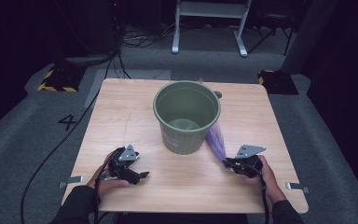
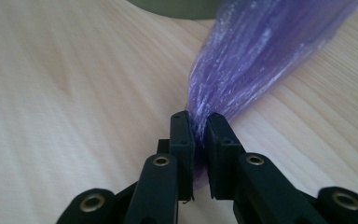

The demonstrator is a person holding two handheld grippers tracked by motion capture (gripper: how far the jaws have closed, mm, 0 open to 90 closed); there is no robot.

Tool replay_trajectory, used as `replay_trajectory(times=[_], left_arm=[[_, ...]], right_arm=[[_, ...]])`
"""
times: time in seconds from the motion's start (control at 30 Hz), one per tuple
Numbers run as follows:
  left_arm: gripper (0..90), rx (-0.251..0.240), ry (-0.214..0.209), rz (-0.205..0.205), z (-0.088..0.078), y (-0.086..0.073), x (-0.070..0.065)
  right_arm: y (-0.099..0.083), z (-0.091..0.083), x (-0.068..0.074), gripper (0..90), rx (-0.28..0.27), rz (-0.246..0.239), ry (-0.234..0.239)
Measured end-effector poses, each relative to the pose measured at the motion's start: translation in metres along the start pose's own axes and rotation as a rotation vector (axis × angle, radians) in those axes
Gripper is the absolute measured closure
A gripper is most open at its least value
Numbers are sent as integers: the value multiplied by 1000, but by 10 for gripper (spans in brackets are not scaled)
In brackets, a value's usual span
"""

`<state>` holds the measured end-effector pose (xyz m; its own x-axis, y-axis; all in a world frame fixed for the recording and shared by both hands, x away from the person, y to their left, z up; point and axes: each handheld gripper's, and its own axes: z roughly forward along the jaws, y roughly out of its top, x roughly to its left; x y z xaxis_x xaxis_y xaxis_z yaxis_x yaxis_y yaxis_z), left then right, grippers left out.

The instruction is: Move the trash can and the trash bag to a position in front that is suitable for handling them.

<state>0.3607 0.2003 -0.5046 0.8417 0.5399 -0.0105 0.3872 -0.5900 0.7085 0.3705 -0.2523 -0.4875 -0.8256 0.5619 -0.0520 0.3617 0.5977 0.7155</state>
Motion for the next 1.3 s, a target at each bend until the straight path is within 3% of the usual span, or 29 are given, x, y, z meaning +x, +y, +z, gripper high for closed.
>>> replay_trajectory(times=[0.17, 0.3, 0.37, 0.47, 0.67, 0.77, 0.83, 0.93, 1.13, 1.23, 1.3], left_arm=[[110, 0, 0, 0, 0, 0, 0], [110, 0, -1, 0, 0, 0, 0], [110, 0, -2, 1, 0, 0, 0], [110, 0, -3, 2, 0, 0, 0], [109, 2, -4, 1, 0, 0, 1], [109, 2, -3, 2, 0, 0, 1], [109, 2, -4, 2, 0, 0, 1], [109, 2, -4, 2, 0, 0, 1], [109, 3, -4, 3, 0, 0, 1], [109, 2, -4, 2, 0, 0, 1], [110, 3, -4, 3, 0, 0, 1]], right_arm=[[6, 0, 27, 765, -6, -40, 7], [12, -2, 50, 596, -16, -92, 41], [14, -5, 55, 538, -39, -94, 58], [16, -9, 58, 469, -50, -89, 51], [25, -25, 61, 329, -127, -97, 49], [26, -27, 65, 298, -132, -104, 50], [28, -29, 70, 304, -130, -130, 24], [31, -33, 63, 349, -164, -117, 1], [33, -27, 28, 541, -158, -98, -73], [29, -18, 7, 575, -116, -80, -96], [23, -10, -2, 606, -79, -63, -63]])
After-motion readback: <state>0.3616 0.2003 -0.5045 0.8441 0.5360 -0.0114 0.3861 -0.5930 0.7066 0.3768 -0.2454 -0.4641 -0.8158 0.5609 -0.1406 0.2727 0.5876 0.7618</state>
